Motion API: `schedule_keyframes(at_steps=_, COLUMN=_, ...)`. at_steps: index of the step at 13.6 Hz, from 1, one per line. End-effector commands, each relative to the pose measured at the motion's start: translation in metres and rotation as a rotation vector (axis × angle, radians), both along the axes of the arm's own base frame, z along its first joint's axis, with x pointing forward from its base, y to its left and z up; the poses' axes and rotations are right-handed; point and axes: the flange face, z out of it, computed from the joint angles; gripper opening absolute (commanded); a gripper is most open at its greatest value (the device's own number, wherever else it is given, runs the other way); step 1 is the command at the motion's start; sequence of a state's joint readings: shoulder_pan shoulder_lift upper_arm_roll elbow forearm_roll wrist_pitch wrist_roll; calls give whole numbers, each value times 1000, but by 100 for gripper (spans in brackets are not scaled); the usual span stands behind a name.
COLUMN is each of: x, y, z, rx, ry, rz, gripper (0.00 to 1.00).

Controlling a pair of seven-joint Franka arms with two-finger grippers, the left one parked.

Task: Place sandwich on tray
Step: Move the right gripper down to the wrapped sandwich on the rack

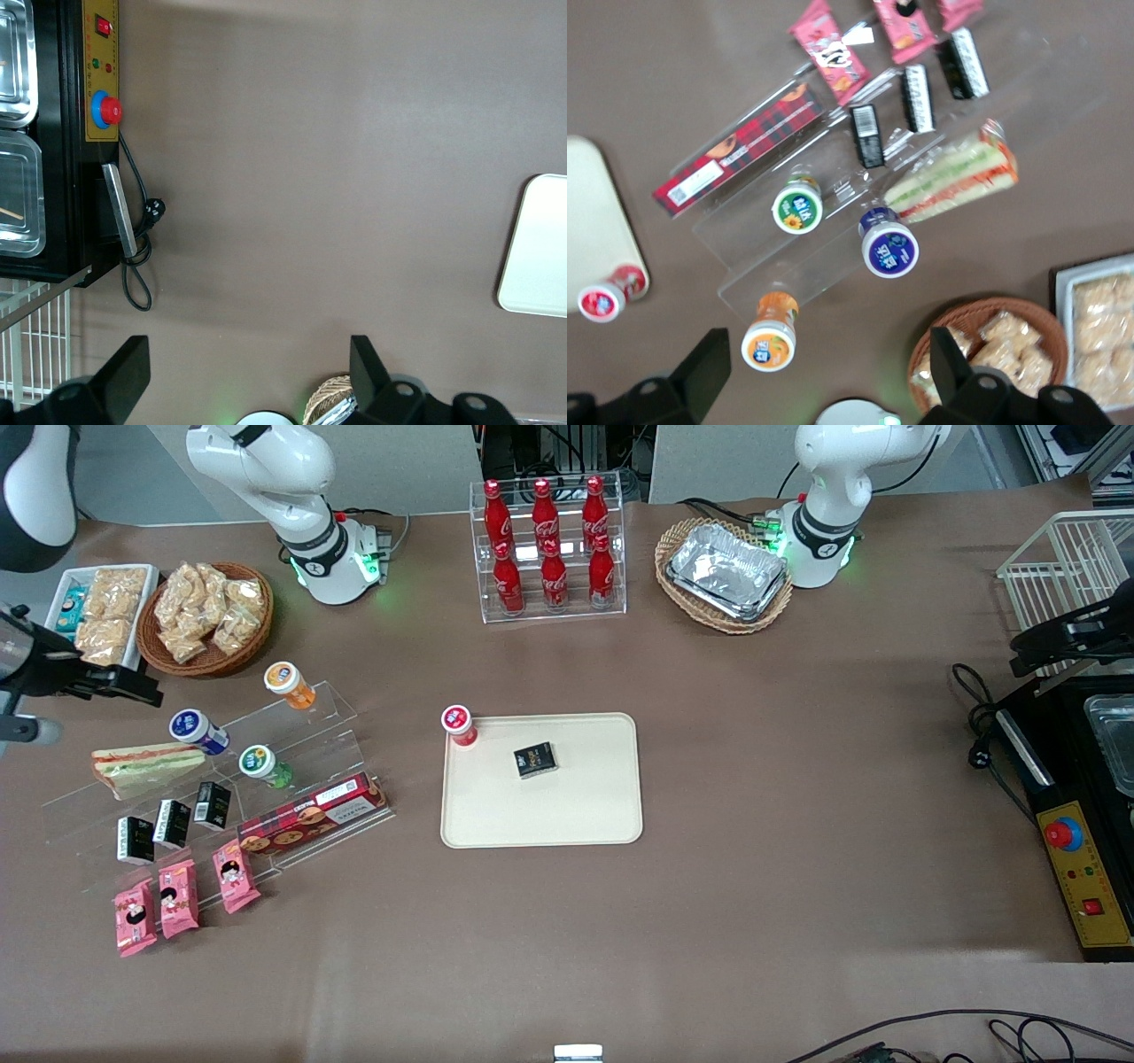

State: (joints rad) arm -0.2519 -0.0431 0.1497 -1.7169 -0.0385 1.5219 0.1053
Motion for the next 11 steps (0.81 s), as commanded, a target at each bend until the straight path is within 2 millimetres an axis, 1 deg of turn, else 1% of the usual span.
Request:
schedule_keyframes(at_steps=1, x=-1, y=-10, z=9, rx=-10, ry=-29, rz=-259, gripper=100)
schedule_keyframes(at_steps=3, x=1, y=-18, z=7, rx=-31, ry=-42, rz=-431, gripper=100)
schedule_keyframes(at_steps=4, x=2, y=-19, z=8, rx=-39, ry=-47, rz=-522, gripper=100)
schedule_keyframes(at_steps=6, x=7, y=-26, z=1, rx=-52, ry=-56, rz=-649, gripper=100)
schedule_keyframes(at_steps=8, x=12, y=-30, z=-14, rx=-66, ry=-37, rz=-743, gripper=100)
schedule_keyframes(at_steps=9, x=13, y=-38, z=-22, rx=-74, ry=-28, rz=-800, gripper=100)
schedule_keyframes(at_steps=10, x=13, y=-50, z=-31, rx=-81, ry=-18, rz=-855, gripper=100)
schedule_keyframes(at_steps=11, x=12, y=-55, z=-40, rx=-80, ry=-15, rz=-872, gripper=100)
